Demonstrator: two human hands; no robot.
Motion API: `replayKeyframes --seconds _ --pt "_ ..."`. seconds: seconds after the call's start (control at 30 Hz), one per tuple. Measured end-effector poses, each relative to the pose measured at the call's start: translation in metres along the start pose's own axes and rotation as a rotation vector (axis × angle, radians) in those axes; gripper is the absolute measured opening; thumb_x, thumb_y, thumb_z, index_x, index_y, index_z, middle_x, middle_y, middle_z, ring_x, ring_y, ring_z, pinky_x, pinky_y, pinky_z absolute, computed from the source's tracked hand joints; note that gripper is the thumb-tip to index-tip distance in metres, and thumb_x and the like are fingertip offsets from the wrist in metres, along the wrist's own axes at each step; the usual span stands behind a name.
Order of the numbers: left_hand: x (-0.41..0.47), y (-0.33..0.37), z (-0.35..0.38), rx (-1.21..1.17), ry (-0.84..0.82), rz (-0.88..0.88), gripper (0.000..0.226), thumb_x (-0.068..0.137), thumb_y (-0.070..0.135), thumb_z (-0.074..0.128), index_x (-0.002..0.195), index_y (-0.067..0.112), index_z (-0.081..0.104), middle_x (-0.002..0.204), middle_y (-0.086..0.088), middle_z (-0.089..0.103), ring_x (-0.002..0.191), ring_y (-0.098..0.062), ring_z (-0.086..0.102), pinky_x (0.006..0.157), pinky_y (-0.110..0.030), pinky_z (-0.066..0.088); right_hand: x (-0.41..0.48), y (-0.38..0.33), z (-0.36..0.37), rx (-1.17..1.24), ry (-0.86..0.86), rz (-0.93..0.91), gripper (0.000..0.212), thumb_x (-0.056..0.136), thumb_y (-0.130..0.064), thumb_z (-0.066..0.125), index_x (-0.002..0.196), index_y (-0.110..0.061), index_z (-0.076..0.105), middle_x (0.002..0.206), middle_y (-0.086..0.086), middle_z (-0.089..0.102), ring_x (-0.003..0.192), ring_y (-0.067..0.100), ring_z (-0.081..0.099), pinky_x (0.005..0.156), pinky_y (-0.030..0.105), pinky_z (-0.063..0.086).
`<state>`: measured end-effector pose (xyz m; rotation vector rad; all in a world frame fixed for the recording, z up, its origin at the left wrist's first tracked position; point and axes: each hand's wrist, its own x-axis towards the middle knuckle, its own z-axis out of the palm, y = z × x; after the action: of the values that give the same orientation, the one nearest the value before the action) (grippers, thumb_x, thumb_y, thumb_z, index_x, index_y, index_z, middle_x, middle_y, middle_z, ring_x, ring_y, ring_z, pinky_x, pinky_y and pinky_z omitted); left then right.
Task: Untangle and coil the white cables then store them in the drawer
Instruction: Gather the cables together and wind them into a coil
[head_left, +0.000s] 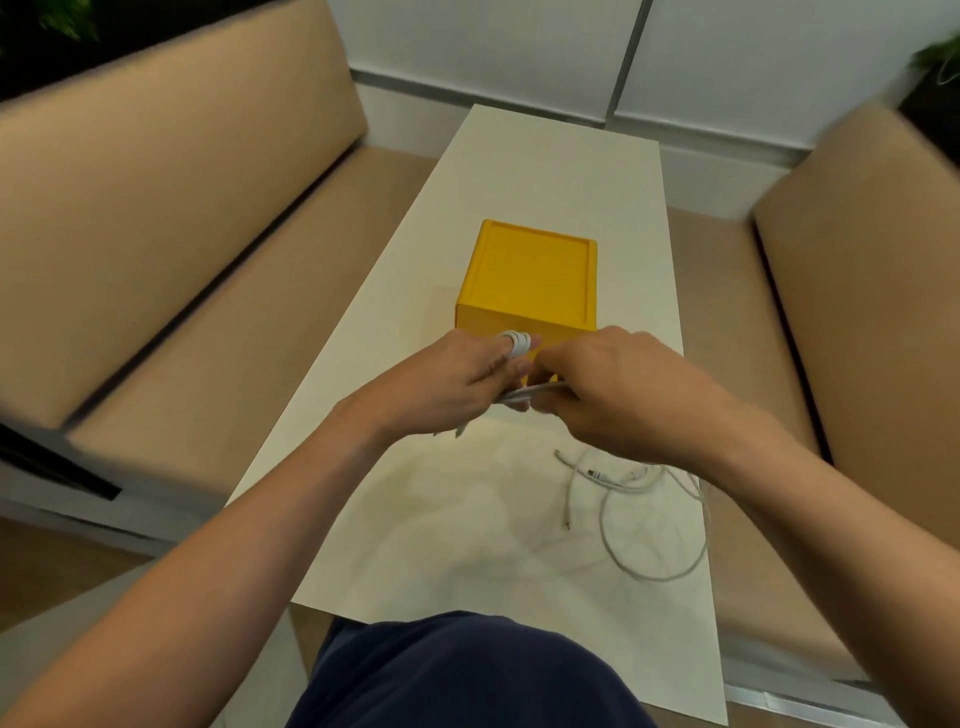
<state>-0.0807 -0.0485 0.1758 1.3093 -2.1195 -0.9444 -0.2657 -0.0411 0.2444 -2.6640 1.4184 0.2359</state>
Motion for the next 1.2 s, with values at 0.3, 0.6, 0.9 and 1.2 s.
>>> replayKeyframes --seconds 0.3,0.6,0.9,1.2 --pt "-0.002 -0.006 0.017 -0.775 -0.119 -0.105 0.046 0.100 0.048 0.045 0.101 0.006 0.063 0.079 -0.021 0.073 0.084 -0.044 0.075 0.102 -0.061 0.051 0.015 0.024 -0.030 0.061 -0.095 -0.277 0.024 0.103 -0.047 0.052 0.109 -0.029 0.066 0.073 -0.016 0.053 0.070 0.001 0.050 0.065 0.030 0.038" --pt "-0.008 -0.002 0.021 -0.965 -0.136 -0.113 0.063 0.104 0.037 0.037 0.137 -0.017 0.047 0.070 -0.017 0.065 0.067 -0.038 0.071 0.091 -0.051 0.058 0.036 0.045 -0.034 0.339 0.023 -0.318 0.022 0.088 -0.039 0.078 0.087 -0.018 0.073 0.063 -0.023 0.062 0.062 -0.005 0.054 0.055 0.013 0.036" --pt "-0.008 0.002 0.018 -0.882 -0.081 -0.079 0.062 0.108 0.043 0.033 0.109 -0.012 0.060 0.050 0.000 0.033 0.036 -0.014 0.022 0.050 -0.031 0.045 0.046 0.056 0.003 0.860 0.007 -0.364 0.029 0.091 -0.030 0.075 0.117 -0.017 0.070 0.079 0.008 0.070 0.068 0.023 0.064 0.071 0.046 0.049" --pt "-0.007 -0.009 0.018 -1.138 -0.146 -0.093 0.045 0.100 0.051 0.044 0.076 0.015 0.057 0.047 0.003 0.027 0.029 -0.011 0.019 0.039 -0.024 0.037 0.040 0.041 0.041 0.948 -0.013 -0.261 0.034 0.103 -0.044 0.048 0.126 -0.026 0.063 0.105 -0.016 0.068 0.098 0.012 0.064 0.078 0.038 0.056"
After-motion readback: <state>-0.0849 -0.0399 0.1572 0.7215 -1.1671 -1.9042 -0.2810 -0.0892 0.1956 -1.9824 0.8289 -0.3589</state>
